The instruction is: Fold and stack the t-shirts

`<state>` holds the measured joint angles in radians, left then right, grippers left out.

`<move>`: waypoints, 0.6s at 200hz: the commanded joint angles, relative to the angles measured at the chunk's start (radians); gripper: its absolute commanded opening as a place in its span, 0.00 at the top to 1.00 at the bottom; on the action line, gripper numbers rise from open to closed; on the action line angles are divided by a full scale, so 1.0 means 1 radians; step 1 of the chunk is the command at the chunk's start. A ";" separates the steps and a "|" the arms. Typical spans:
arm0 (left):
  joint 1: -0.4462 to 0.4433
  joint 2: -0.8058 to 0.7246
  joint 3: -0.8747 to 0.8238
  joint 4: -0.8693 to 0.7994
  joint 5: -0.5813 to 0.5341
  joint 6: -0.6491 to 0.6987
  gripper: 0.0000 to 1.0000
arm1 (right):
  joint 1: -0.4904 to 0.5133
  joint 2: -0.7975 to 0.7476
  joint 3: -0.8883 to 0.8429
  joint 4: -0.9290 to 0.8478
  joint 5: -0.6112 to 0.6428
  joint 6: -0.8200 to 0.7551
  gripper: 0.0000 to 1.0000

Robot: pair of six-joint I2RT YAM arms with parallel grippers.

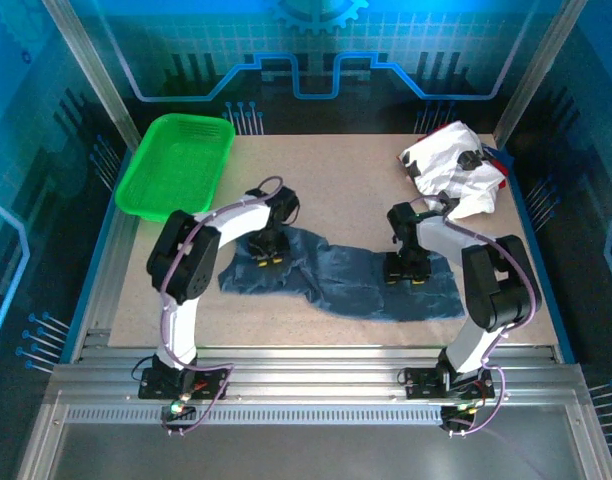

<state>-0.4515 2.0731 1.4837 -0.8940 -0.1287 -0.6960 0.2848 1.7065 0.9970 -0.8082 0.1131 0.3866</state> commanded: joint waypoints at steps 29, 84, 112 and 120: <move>0.108 0.378 0.535 -0.084 -0.022 0.167 0.72 | 0.117 0.104 0.090 -0.100 -0.164 0.043 0.38; 0.187 0.674 1.005 -0.107 0.094 0.185 0.70 | 0.203 0.182 0.174 -0.100 -0.392 0.239 0.33; 0.237 0.718 1.031 -0.006 0.169 0.162 0.71 | 0.207 0.137 0.097 -0.026 -0.462 0.422 0.31; 0.245 0.737 1.066 0.005 0.189 0.168 0.71 | 0.207 0.115 0.065 0.002 -0.484 0.483 0.30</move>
<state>-0.2546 2.6831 2.5149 -0.9302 -0.0154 -0.5243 0.4770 1.8477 1.1496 -0.8616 -0.2405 0.6567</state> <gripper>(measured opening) 0.291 0.689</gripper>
